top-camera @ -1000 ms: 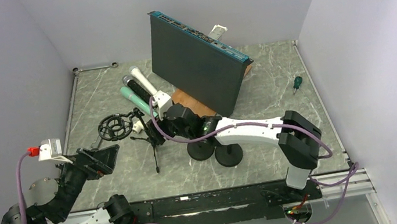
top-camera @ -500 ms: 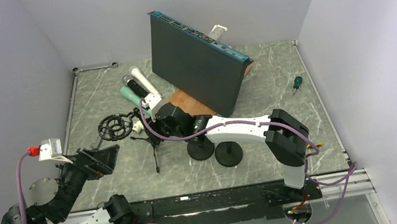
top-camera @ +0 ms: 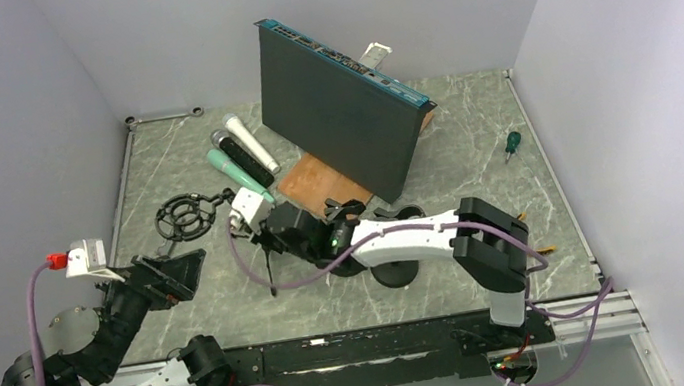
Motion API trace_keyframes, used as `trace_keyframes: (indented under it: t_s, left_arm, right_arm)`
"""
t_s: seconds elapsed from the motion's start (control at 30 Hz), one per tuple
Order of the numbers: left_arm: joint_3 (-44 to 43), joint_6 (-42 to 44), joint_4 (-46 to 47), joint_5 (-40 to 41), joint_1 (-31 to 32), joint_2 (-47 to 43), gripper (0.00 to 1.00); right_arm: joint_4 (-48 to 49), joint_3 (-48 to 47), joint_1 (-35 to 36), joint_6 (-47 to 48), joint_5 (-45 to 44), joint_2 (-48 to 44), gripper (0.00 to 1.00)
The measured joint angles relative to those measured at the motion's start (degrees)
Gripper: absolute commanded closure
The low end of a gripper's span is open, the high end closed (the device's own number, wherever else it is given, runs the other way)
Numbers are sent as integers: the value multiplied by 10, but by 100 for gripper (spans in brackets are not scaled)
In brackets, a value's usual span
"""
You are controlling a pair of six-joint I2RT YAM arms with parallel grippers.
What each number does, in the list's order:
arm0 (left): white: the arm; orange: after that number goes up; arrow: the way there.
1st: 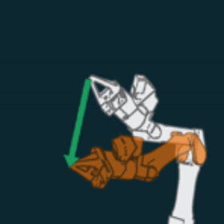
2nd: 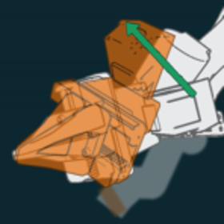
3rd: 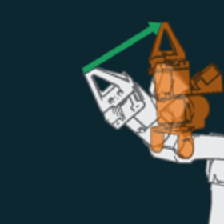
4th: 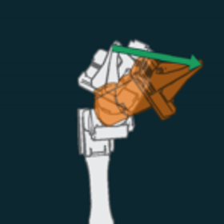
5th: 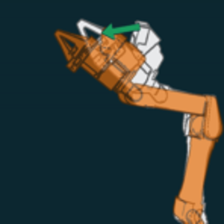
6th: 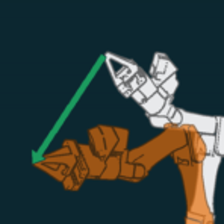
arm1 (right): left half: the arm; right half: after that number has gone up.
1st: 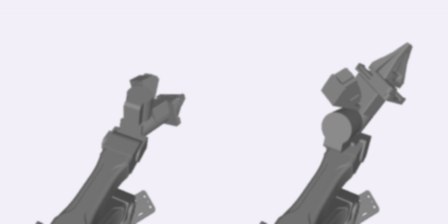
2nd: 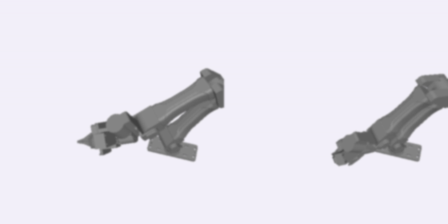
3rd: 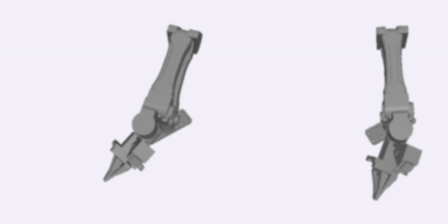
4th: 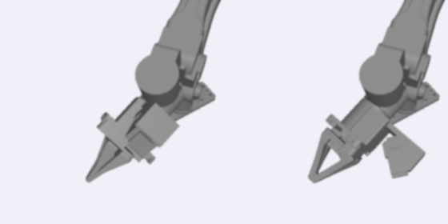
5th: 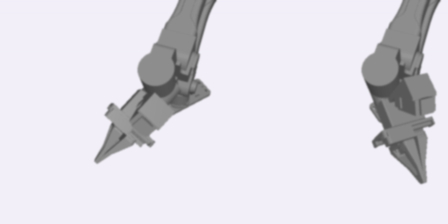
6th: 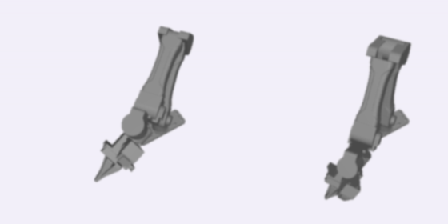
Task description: Remove the microphone from the stand
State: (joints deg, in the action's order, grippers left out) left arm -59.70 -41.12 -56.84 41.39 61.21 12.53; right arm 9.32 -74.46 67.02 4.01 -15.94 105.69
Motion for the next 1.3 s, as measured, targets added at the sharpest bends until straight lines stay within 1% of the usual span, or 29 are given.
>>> trace_keyframes:
  t_s: [0.1,0.17,0.3,0.43,0.47,0.53,0.57,0.6,0.67,0.73,0.9,1.07,1.13,1.2,1.3]
  left_arm:
    - [0,1,0,0,0,0,1]
    - [0,2,1,0,0,0,1]
    - [-3,4,2,0,0,1,1]
    - [-8,4,2,0,0,3,1]
    - [-8,4,2,0,0,3,1]
    - [-8,4,2,0,0,3,1]
    - [-8,4,2,1,0,3,1]
    - [-8,5,3,1,0,3,1]
    - [-8,6,4,1,0,4,1]
    - [-8,6,5,1,0,6,1]
    - [-8,6,5,0,0,17,1]
    - [-7,6,10,0,0,17,1]
    - [-6,6,13,0,0,17,1]
    - [-3,6,17,0,0,17,1]
    - [1,6,23,-1,0,17,1]
  right_arm:
    - [57,41,29,106,-64,-2,100]
    - [83,56,43,170,-92,-2,100]
    - [96,58,53,242,-107,4,100]
    - [116,67,56,288,-113,9,100]
    - [122,69,56,294,-113,10,94]
    - [126,71,57,299,-112,10,71]
    - [126,71,57,297,-111,10,62]
    - [126,71,57,291,-110,10,56]
    - [113,70,57,274,-101,10,47]
    - [92,70,57,252,-94,10,40]
    - [41,73,56,165,-77,-16,33]
    - [1,89,56,76,-59,-105,30]
    - [-5,90,55,46,-54,-138,27]
    - [-17,88,50,11,-48,-169,25]
    - [-57,57,31,-43,-43,-185,24]
